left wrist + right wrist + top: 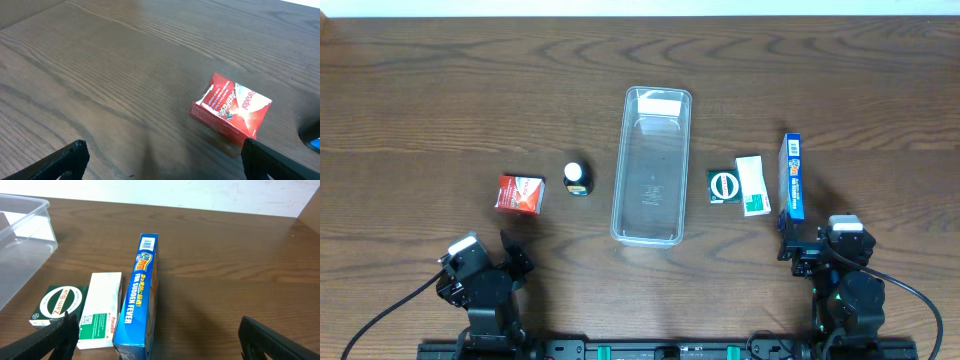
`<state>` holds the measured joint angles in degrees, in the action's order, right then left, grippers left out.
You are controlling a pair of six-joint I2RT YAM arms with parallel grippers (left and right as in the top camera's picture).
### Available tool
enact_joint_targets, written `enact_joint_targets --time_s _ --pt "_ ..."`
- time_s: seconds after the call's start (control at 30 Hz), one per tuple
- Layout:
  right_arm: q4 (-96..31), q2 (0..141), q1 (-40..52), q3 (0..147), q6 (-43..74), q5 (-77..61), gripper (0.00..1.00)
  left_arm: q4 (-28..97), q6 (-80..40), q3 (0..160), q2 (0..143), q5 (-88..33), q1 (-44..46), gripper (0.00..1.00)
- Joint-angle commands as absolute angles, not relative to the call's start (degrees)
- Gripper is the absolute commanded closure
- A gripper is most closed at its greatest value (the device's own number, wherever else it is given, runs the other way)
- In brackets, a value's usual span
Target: Pack container
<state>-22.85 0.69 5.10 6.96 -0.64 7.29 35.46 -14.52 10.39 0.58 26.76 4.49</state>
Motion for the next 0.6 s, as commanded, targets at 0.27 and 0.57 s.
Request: enact_joint_targets --time_s 0.27,0.57 --pt "-22.7 0.3 4.4 6.7 -0.3 7.3 0.01 35.4 -13.8 9.3 0.4 27.0 4.1 0.02" --pt "-22.6 3.0 4.4 10.5 4.5 1.7 0.01 35.4 -13.8 9.3 0.4 27.0 4.1 0.02"
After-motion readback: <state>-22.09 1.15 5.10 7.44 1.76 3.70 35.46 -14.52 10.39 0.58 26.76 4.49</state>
